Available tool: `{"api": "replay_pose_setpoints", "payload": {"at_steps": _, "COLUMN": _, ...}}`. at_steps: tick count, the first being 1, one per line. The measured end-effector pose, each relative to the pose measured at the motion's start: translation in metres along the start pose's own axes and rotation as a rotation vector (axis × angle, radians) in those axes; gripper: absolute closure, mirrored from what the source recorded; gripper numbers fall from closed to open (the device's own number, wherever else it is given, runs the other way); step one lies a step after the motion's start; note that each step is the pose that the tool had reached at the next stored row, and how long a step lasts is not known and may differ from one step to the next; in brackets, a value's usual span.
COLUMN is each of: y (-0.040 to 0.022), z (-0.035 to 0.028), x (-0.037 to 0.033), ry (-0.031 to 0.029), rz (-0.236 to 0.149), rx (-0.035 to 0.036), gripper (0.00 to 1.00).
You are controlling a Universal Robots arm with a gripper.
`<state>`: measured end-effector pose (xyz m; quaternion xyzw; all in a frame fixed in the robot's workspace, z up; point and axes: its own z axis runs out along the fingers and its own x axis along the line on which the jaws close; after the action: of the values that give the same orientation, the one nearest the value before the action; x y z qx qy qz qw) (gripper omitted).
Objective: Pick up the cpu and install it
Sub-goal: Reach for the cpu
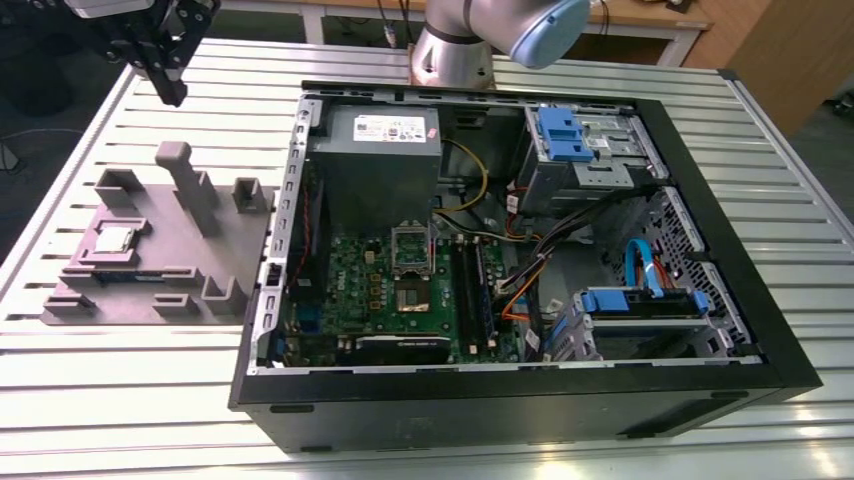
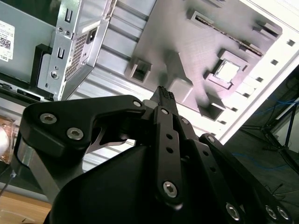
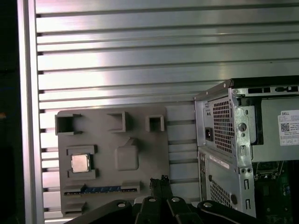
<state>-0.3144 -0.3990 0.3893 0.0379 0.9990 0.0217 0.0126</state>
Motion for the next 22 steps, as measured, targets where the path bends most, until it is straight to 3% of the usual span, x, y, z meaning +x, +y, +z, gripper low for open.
{"api": "replay_pose_setpoints", "payload": {"at_steps": 22, "y": -0.0014, "z": -0.0002, "x": 0.0178, "ry": 0.0000, "rz": 0.000, "rx": 0.0000, "gripper": 0.90}}
